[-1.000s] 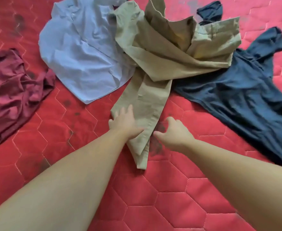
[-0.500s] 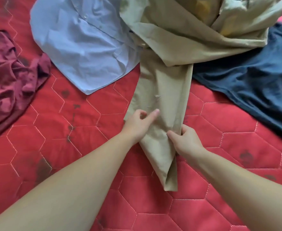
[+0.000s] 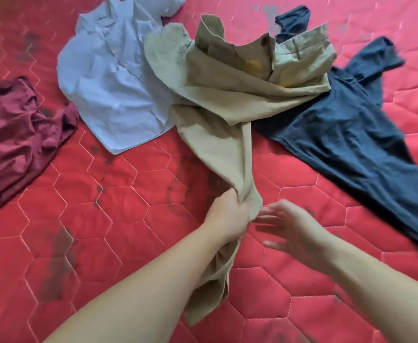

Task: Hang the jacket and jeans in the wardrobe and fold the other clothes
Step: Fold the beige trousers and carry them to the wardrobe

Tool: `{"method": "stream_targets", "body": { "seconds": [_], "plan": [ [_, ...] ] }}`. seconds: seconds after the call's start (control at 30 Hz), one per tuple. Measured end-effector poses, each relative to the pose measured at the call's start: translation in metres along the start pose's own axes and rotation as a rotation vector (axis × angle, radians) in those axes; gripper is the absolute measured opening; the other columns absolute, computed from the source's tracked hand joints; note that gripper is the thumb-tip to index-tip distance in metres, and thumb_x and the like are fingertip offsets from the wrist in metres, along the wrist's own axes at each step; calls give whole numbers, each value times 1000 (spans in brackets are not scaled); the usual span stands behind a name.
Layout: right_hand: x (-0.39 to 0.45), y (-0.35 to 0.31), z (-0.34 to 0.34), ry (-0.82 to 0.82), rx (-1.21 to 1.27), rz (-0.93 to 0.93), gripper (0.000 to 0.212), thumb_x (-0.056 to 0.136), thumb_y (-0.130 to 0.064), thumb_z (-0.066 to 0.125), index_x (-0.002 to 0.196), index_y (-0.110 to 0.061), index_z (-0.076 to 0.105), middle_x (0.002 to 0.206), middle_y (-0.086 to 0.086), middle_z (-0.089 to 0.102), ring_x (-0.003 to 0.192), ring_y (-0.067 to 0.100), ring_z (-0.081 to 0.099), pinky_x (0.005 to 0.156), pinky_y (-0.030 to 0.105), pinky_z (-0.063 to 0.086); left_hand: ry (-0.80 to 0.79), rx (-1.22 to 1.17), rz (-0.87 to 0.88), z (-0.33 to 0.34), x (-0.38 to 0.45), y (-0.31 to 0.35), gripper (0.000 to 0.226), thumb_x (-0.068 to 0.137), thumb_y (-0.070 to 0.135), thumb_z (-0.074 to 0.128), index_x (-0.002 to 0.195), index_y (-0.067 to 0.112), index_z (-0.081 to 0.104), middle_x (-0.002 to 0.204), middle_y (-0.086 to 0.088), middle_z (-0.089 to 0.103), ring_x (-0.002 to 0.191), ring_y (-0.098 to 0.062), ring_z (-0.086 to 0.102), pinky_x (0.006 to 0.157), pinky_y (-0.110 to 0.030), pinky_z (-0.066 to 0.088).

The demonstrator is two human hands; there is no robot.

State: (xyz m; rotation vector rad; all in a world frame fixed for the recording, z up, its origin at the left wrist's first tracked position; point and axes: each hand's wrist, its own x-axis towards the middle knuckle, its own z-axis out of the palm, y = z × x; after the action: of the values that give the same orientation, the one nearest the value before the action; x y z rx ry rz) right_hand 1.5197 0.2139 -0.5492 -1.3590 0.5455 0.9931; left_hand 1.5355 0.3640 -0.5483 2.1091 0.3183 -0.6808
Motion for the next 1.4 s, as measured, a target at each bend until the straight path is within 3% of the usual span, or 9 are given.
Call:
{"method": "stream_targets", "body": {
  "seconds": [0.1,0.23,0.4,0.63,0.77,0.9,1.1,1.3,1.4],
  "plan": [
    [-12,-22,-21,54,8,-19,65,75,-71,52,108,-18,71,99,1,74,88,16,67,73,32,47,-118,96,204,18,-40,31,28,87,33,46,100,13,63,103,-14,71,98,-36,63,84,-41,51],
    [-43,-43,-40,54,42,39,35,88,-43,63,101,-11,70,78,4,73,61,15,67,59,27,52,-295,196,353,48,-88,50,8,92,16,51,88,18,58,93,-10,71,90,-31,64,73,-33,47],
    [-85,-40,-68,318,-50,-262,12,90,-13,63,93,-4,70,77,8,72,64,19,65,62,28,50,-331,-491,-24,43,-111,50,45,88,65,52,91,24,70,81,13,70,73,-1,63,67,-17,46],
    [-150,31,-64,-351,-484,-7,12,83,-17,71,93,-12,74,96,5,75,85,17,69,77,32,54,-61,-1158,-282,50,-83,54,55,87,50,62,123,9,66,121,-14,68,109,-30,66,100,-47,49],
    [-150,51,-83,-419,-509,97,46,79,-54,69,114,-25,70,112,-7,72,106,11,66,100,32,46,6,-853,-235,65,-95,67,15,76,3,61,88,1,68,79,-13,66,65,-23,67,66,-32,57],
    [-130,22,-99,-70,208,-51,72,73,-71,54,120,-17,64,113,6,72,107,20,67,97,43,49,-212,-573,-3,72,-124,70,16,60,12,57,76,11,57,69,-5,50,65,-17,51,62,-26,43],
    [-102,9,-88,209,222,-33,38,85,-24,71,118,-10,60,94,12,74,79,26,73,71,38,58,-609,30,226,86,-149,59,14,71,29,65,74,22,53,64,17,47,60,-2,45,62,-22,40],
    [-99,36,-84,183,203,-102,19,86,-3,59,102,-7,66,93,18,72,83,30,70,83,44,55,352,-482,69,66,-115,39,41,75,65,61,83,27,71,80,14,65,82,-9,60,77,-28,45],
    [-115,38,-81,-59,182,-117,27,81,-1,60,108,-4,64,93,21,71,79,31,69,73,40,55,296,-494,-198,64,-91,25,97,62,75,69,141,24,42,132,7,51,122,-15,52,105,-34,41]
  ]
}}
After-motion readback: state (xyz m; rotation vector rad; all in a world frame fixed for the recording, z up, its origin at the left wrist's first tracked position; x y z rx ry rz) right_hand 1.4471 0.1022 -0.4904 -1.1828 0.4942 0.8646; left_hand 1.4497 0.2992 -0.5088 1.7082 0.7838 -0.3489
